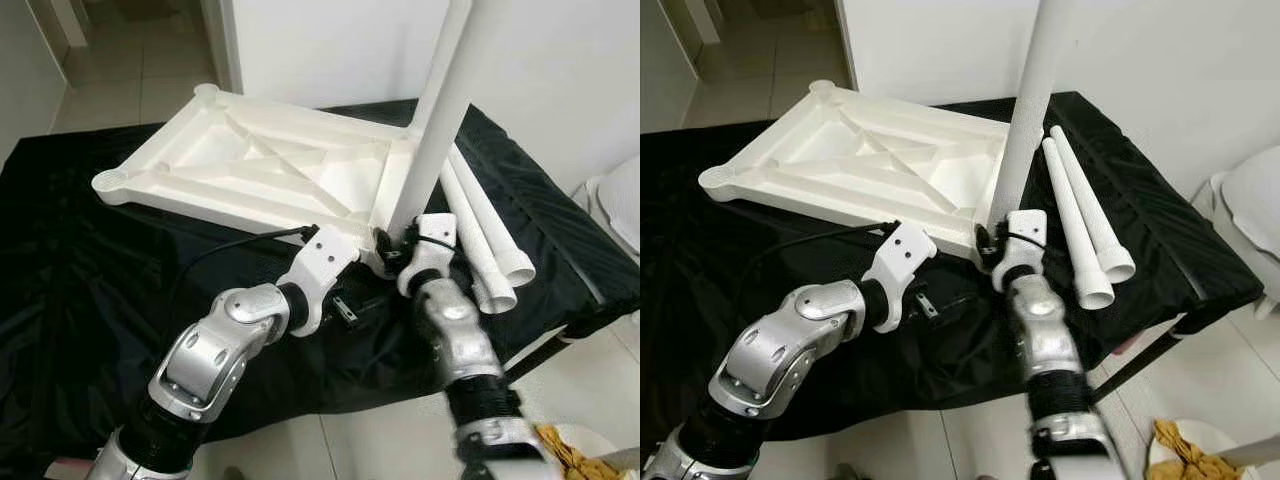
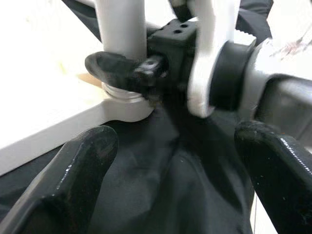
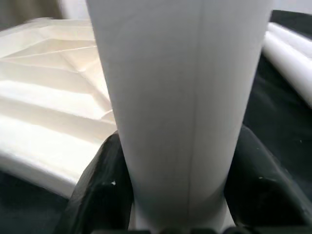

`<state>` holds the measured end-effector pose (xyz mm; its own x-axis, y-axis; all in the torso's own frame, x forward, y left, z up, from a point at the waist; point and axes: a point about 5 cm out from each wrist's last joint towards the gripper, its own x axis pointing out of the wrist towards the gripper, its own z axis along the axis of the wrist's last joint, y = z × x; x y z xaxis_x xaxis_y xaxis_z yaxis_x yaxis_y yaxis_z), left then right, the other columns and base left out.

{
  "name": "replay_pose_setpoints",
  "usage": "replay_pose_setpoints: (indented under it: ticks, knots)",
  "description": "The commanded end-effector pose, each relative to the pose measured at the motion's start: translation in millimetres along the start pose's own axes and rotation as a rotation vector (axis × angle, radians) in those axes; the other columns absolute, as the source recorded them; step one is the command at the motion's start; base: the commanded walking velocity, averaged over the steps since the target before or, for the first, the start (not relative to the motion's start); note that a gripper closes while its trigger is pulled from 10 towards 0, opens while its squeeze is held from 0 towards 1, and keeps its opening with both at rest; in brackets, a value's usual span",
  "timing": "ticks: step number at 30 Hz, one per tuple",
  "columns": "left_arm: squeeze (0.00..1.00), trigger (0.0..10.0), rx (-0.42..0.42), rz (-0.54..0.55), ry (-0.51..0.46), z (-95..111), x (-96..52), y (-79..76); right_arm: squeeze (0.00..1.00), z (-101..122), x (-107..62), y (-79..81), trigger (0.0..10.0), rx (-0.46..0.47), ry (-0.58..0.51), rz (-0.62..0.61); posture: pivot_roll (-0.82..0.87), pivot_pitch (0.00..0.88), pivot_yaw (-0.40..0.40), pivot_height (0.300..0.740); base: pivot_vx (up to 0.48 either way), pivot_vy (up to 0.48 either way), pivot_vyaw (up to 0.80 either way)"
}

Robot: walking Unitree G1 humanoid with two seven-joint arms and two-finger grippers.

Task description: Building children table

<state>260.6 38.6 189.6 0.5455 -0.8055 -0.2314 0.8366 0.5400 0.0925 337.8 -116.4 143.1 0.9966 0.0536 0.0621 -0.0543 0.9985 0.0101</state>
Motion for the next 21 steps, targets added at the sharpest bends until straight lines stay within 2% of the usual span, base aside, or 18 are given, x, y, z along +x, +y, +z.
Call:
replay_pose_setpoints:
  ticks: [1, 5, 8, 15, 16, 17, 18, 21]
  knots:
    - [0.00, 10.0, 0.005, 0.002, 0.000, 1.2, 1.7, -1.3, 0.00, -4.8, -1.9, 1.7, 0.0, -0.018, 0.030, -0.047, -0.08, 0.062, -0.003, 0.740, 0.000, 0.000, 0.00]
    - [0.00, 10.0, 0.006, 0.001, 0.000, 0.9, 2.4, -1.9, 0.00, -5.8, -2.8, 7.8, 0.0, -0.011, 0.039, -0.112, -0.07, 0.058, -0.006, 0.740, 0.000, 0.000, 0.00]
    - [0.00, 10.0, 0.007, 0.000, -0.002, 1.3, 2.7, -2.4, 0.00, -4.4, -6.8, 23.4, 0.0, -0.005, 0.045, -0.101, -0.07, 0.051, -0.010, 0.740, 0.000, 0.000, 0.00]
    - [0.00, 10.0, 0.008, 0.000, 0.000, 0.6, 2.3, -2.5, 0.00, -3.7, -9.0, 22.2, 0.0, -0.007, 0.052, -0.114, -0.07, 0.047, -0.014, 0.740, 0.000, 0.000, 0.00]
    - [0.00, 10.0, 0.009, 0.000, 0.000, 0.5, 2.3, -2.5, 0.00, -3.7, -8.7, 21.7, 1.6, 0.003, 0.053, -0.108, -0.07, 0.045, -0.015, 0.740, 0.000, 0.000, 0.00]
    - [0.00, 10.0, 0.009, 0.000, -0.001, 0.5, 2.3, -2.6, 0.00, -3.0, -8.5, 20.5, 10.0, -0.001, 0.049, -0.115, -0.07, 0.042, -0.014, 0.740, 0.000, 0.000, 0.00]
    - [0.00, 10.0, 0.009, -0.001, -0.001, 0.5, 2.5, -2.8, 1.00, -2.5, -8.4, 19.1, 10.0, -0.002, 0.042, -0.108, -0.07, 0.041, -0.014, 0.740, 0.000, 0.000, 0.00]
    - [0.00, 10.0, 0.009, -0.001, -0.001, 0.5, 2.6, -2.9, 1.00, -2.2, -8.3, 18.2, 10.0, -0.003, 0.038, -0.103, -0.07, 0.040, -0.014, 0.740, 0.000, 0.000, 0.00]
